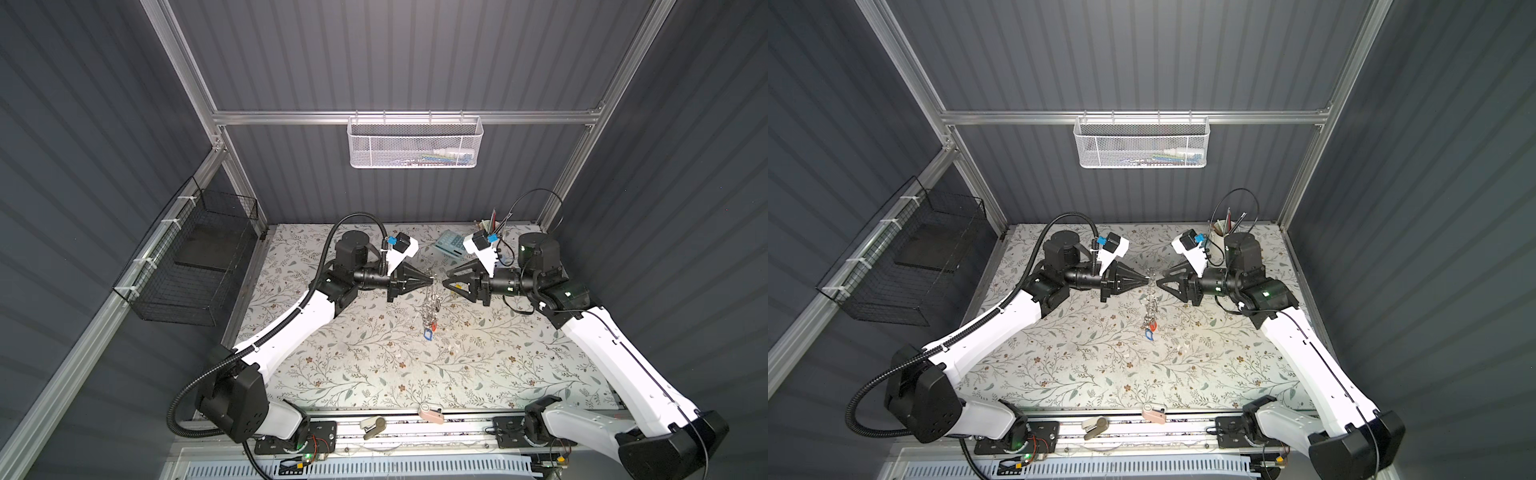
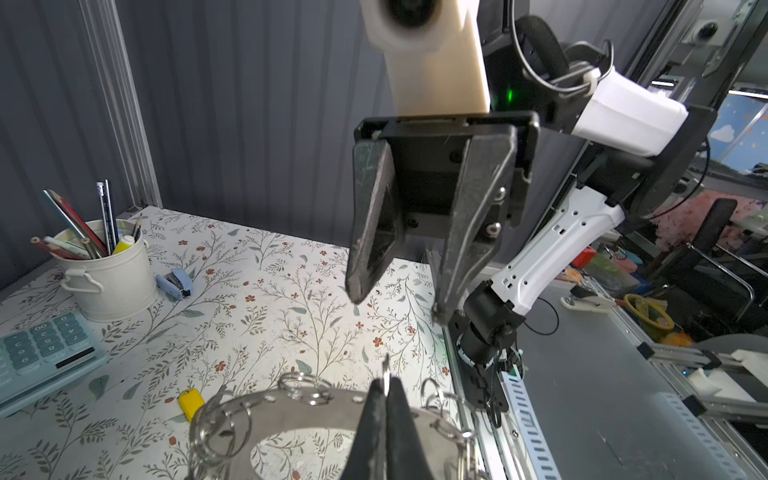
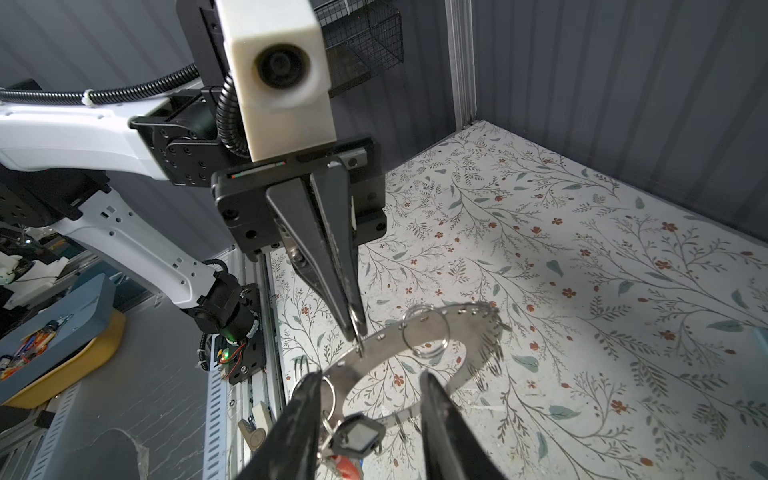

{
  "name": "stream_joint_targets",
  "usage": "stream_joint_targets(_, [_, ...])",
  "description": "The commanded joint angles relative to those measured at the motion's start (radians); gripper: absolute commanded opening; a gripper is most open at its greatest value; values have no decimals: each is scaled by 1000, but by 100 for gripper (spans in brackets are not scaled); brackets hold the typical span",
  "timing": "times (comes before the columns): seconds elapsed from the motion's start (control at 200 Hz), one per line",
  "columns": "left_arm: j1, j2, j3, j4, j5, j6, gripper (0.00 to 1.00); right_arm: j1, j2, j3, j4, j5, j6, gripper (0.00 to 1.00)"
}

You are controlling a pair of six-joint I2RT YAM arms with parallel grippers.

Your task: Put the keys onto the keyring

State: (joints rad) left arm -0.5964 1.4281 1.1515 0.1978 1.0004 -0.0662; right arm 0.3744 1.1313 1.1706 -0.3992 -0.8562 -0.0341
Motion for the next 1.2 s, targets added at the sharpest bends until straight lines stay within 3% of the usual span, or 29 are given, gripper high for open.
stream_joint_targets(0.0, [-11, -37, -39, 261, -42, -175, 0, 0, -1, 0, 72, -57, 48, 40])
stream_joint_targets(0.165, [-18, -37, -119, 503, -71, -342, 0, 1, 29, 14, 116, -87, 81, 38])
stream_joint_targets(0.55, [-26, 1, -212, 791, -76, -540, 0, 17, 79, 54, 119, -82, 96, 28])
stream_joint_targets(0.895, [-32, 11, -230, 808, -81, -554, 0, 25, 90, 63, 122, -86, 102, 21])
stream_joint_targets(1.191, [-40, 18, -230, 777, -82, -534, 0, 29, 97, 65, 139, -102, 115, 22])
